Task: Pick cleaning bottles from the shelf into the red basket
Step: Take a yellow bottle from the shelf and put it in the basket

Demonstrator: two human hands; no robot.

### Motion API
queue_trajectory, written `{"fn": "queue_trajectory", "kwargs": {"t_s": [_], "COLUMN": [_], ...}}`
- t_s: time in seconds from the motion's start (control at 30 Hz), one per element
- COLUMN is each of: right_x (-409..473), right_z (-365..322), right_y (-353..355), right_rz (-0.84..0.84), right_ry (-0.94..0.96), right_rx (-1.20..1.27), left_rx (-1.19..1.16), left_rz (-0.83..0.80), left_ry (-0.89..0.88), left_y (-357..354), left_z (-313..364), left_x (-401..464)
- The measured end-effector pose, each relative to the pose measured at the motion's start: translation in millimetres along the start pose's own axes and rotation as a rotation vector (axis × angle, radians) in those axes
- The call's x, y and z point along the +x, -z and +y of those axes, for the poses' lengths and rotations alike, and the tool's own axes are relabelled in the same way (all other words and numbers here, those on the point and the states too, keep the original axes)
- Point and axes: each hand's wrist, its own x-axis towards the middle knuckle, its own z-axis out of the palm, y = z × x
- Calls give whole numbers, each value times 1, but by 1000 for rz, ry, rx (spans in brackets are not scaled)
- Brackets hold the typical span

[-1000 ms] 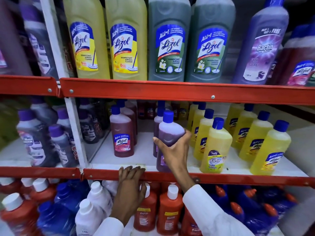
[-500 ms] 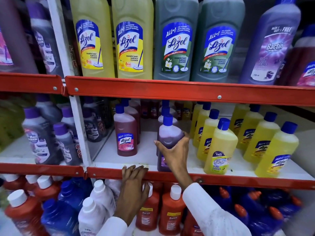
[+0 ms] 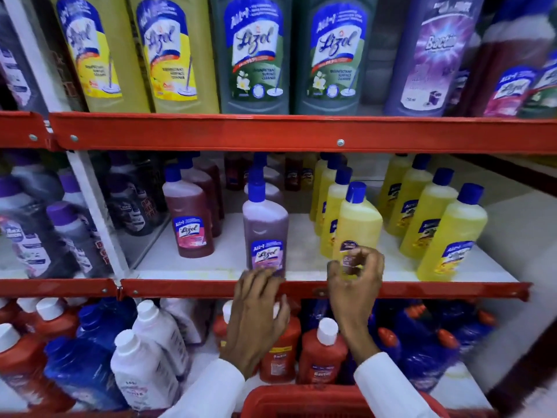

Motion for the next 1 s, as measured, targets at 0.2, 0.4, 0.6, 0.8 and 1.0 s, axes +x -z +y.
{"fn": "queue_trajectory", "kwargs": {"t_s": [0.2, 0.4, 0.6, 0.8, 1.0], "right_x": [40, 79, 103, 136, 132], "right_z": [21, 33, 4, -19, -28], "right_y": [-5, -8, 29, 70, 87], "right_rz": [-66, -292, -304, -977, -1119], "right_ry": [-112, -223, -407, -572, -477], "right_rx": [-224, -84, 539, 1490, 1581], "left_rx": [50, 55, -6, -52, -76], "left_rz": [-177, -272, -209, -194, -177], "left_ry": [-69, 16, 82, 92, 100], "left_y": [-36, -48, -56, -57, -57], "left_z": [45, 48, 50, 54, 54], "left_x": [29, 26, 25, 27, 27]}}
